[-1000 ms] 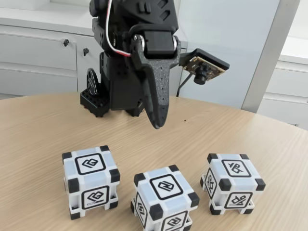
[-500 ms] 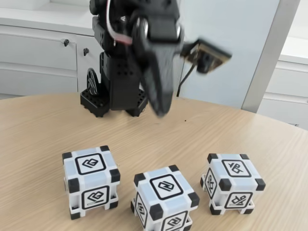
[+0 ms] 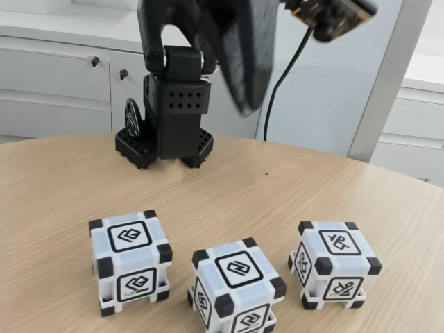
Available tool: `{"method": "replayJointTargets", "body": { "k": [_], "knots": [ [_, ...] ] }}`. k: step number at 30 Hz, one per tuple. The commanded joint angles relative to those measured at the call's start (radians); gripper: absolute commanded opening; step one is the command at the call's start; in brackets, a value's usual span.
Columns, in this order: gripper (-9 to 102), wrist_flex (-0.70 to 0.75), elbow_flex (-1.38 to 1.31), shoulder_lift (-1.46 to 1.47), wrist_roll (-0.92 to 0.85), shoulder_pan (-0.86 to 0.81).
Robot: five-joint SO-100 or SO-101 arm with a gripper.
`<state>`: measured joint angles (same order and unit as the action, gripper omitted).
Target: Stack cubes from left to right.
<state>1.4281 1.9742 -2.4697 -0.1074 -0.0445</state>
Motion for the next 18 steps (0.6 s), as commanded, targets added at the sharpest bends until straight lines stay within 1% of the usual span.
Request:
{"method": "replayJointTargets", "body": {
  "k": [1, 4, 9, 15, 18],
  "knots": [
    [0, 0.164, -0.117, 0.178, -0.049, 0.009],
    [2, 0.245, -0.173, 0.341, -0.156, 0.011],
    [7, 0.253, -0.281, 0.532, -0.362, 0.008],
    [11, 0.253, -0.393, 0.614, -0.534, 0.008],
    [18, 0.252, -0.405, 0.634, -0.64, 0.009]
  ]
}}
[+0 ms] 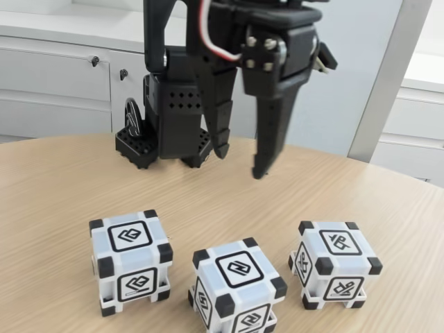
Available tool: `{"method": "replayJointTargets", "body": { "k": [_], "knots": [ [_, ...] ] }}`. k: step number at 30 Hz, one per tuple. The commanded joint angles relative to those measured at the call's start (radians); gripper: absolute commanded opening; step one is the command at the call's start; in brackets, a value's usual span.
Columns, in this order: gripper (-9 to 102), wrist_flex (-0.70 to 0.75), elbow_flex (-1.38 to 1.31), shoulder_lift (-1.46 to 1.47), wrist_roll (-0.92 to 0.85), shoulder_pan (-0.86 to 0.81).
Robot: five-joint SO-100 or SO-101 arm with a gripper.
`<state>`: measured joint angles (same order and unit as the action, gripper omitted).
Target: Stack cubes from left to right.
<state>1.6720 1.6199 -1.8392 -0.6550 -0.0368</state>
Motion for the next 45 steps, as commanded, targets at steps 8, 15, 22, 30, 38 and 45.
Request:
{"method": "replayJointTargets", "body": {
  "k": [8, 15, 22, 30, 38, 45],
  "knots": [
    [36, 0.006, -0.051, 0.012, -0.253, 0.129],
    [41, -0.04, -0.051, 0.055, -0.201, 0.279],
    [41, -0.118, -0.051, 0.176, -0.173, 0.301],
    [45, -0.121, -0.041, 0.179, -0.397, 0.301],
    [46, -0.189, -0.035, 0.183, -0.517, 0.282],
    [46, -0.236, -0.032, 0.267, -0.499, 0.238]
  ]
}}
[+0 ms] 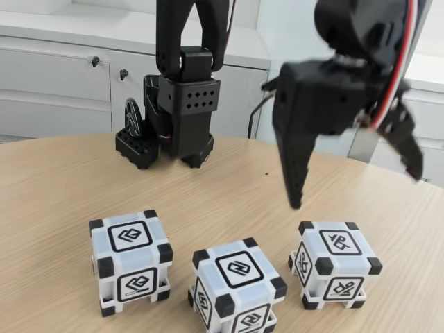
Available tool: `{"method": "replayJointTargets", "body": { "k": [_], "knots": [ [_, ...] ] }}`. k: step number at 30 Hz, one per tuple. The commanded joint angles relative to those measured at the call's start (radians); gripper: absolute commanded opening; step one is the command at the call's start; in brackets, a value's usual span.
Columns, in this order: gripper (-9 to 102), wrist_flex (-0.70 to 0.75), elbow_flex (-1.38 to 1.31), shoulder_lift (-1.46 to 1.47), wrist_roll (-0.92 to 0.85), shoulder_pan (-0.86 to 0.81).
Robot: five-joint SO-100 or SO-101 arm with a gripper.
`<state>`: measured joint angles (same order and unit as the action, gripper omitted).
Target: Stack cubes from left to right.
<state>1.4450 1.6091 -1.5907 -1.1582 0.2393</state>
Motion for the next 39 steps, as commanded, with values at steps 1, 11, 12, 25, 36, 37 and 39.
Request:
{"method": "replayJointTargets", "body": {
  "k": [1, 11, 12, 25, 36, 37, 39],
  "knots": [
    [46, -0.009, -0.021, 0.032, -0.002, -0.054],
    [46, -0.011, -0.021, 0.1, -0.037, -0.107],
    [46, -0.011, -0.021, 0.104, -0.041, -0.107],
    [46, -0.014, -0.038, 0.118, 0.057, -0.107],
    [47, -0.264, -0.018, 0.118, 0.132, -0.107],
    [47, -0.264, -0.02, 0.118, 0.124, -0.106],
    [47, -0.264, -0.02, 0.118, 0.121, -0.094]
  ]
}}
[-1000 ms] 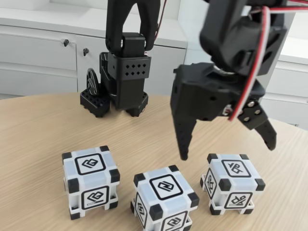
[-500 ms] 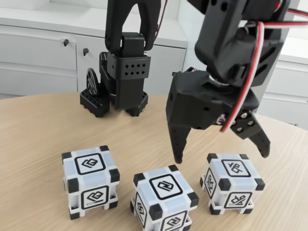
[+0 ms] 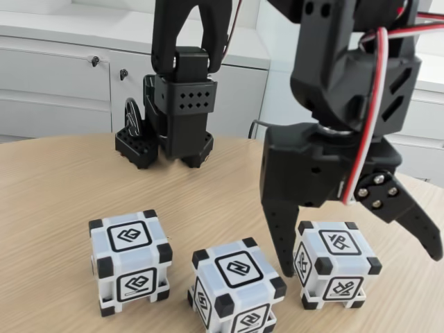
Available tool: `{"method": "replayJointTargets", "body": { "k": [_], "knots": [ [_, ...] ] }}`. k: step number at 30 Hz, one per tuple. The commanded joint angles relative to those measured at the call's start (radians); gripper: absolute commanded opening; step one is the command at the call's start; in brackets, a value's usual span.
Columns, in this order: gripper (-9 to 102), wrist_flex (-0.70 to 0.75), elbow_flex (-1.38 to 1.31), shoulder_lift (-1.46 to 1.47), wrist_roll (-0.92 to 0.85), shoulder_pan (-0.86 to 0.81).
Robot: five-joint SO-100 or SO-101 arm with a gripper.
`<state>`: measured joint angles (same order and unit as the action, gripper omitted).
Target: Stack cubes from left to right.
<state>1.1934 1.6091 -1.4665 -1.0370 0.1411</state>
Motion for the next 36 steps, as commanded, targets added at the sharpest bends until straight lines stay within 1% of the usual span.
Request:
{"method": "replayJointTargets", "body": {
  "k": [1, 9, 16, 24, 28, 30, 33, 36],
  "knots": [
    [47, -0.012, -0.018, -0.003, 0.0, 0.008],
    [45, -0.02, -0.02, 0.112, -0.008, 0.009],
    [42, -0.026, -0.021, 0.106, 0.0, 0.014],
    [39, -0.014, -0.021, 0.098, 0.035, 0.1],
    [37, -0.014, -0.021, 0.098, 0.041, 0.109],
    [32, -0.014, -0.021, 0.098, 0.038, 0.109],
    [14, -0.021, -0.021, 0.098, 0.043, 0.109],
    [5, -0.021, -0.021, 0.098, 0.038, 0.109]
  ]
}}
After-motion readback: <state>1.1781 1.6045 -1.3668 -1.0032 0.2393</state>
